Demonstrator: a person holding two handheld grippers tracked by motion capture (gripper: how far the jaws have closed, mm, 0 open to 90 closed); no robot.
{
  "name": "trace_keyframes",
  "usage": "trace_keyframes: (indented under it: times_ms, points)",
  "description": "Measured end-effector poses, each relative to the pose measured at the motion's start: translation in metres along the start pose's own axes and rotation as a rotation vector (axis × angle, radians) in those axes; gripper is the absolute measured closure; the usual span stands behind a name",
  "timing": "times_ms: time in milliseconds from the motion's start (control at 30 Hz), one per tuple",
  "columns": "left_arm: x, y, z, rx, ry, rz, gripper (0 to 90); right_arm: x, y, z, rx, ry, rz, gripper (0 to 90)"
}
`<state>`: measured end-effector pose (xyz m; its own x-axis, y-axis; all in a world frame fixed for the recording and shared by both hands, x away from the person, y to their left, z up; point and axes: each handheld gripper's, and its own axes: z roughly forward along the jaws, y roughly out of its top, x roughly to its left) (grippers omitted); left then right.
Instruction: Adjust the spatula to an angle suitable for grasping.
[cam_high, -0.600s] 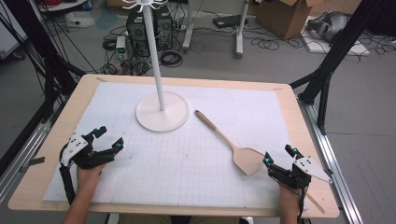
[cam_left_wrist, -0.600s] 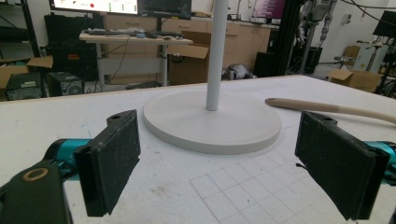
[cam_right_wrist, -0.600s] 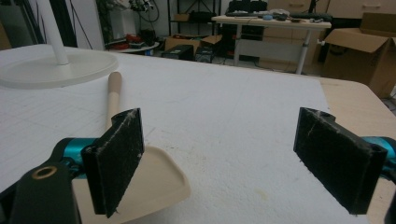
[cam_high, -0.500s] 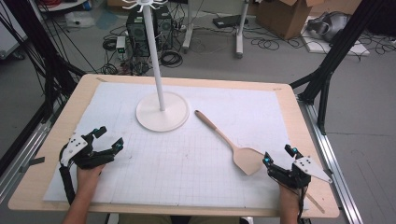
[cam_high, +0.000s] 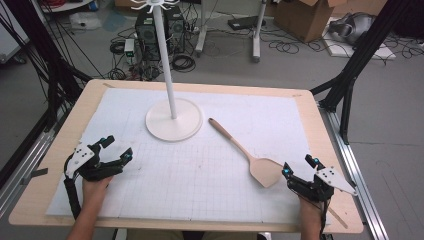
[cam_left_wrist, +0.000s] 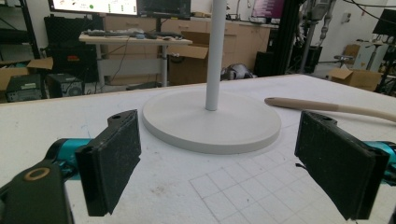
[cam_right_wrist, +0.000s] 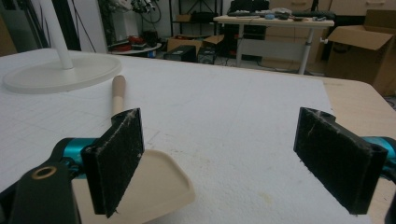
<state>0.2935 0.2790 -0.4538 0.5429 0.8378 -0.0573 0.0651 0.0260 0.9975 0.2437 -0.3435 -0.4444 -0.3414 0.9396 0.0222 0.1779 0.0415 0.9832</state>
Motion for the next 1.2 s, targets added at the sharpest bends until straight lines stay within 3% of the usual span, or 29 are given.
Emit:
trace_keyframes:
  times_ms: [600, 1200]
  points:
    - [-0.001, 0.0, 0.0, 0.003, 0.003, 0.005, 15.6, 0.014, 0.017, 0.004, 0.023, 0.051, -0.02, 14.6]
    - [-0.001, 0.0, 0.0, 0.004, 0.006, 0.015, 16.0, 0.036, 0.055, 0.029, 0.124, 0.147, -0.09, 14.6]
